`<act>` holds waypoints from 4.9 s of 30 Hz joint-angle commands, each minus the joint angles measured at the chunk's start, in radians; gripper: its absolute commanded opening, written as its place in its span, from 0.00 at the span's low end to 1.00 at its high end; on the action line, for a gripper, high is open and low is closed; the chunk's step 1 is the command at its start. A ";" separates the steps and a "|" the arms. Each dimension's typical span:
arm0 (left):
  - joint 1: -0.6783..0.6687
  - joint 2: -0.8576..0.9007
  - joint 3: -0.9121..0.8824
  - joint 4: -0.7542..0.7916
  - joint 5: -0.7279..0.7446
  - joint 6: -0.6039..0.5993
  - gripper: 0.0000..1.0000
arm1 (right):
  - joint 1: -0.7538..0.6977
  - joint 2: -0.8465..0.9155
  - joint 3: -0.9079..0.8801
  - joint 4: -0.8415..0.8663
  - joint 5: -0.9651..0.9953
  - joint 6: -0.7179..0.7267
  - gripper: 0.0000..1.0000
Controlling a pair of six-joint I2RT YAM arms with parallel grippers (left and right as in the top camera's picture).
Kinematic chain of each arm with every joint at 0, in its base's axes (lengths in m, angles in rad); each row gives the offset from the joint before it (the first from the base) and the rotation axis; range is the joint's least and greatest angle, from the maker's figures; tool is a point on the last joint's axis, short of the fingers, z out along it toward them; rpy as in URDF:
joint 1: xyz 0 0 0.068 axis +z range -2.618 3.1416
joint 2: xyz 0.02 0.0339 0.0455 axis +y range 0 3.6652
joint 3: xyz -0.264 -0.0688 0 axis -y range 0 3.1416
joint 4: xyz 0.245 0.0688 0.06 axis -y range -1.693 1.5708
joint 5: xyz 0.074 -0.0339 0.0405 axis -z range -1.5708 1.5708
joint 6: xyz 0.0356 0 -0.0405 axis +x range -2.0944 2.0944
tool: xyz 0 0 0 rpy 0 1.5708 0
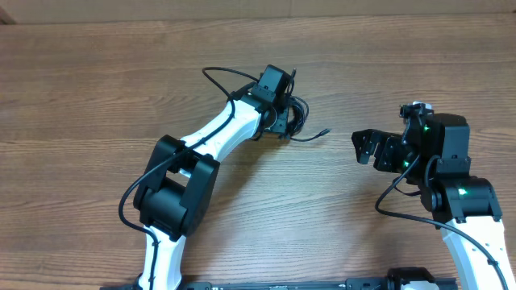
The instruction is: Untangle cables
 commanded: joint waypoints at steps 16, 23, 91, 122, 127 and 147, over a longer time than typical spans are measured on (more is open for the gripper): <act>0.000 0.024 -0.033 -0.038 -0.042 -0.032 0.06 | -0.002 -0.005 0.027 -0.004 0.001 -0.003 1.00; 0.014 -0.016 -0.013 -0.155 -0.063 -0.033 0.04 | -0.002 -0.004 0.026 -0.010 -0.035 -0.004 1.00; 0.071 -0.143 -0.038 -0.304 0.089 -0.197 0.71 | 0.411 0.820 0.026 0.705 0.097 -0.038 0.26; 0.057 -0.005 -0.039 -0.097 0.113 -0.196 0.26 | 0.411 0.820 0.026 0.616 0.204 -0.033 0.04; 0.060 0.017 -0.039 -0.104 0.108 -0.167 0.04 | 0.411 0.820 0.026 0.615 0.205 -0.033 0.04; 0.249 -0.313 0.108 -0.437 0.135 -0.038 0.04 | 0.410 0.578 0.104 0.504 0.448 0.084 0.04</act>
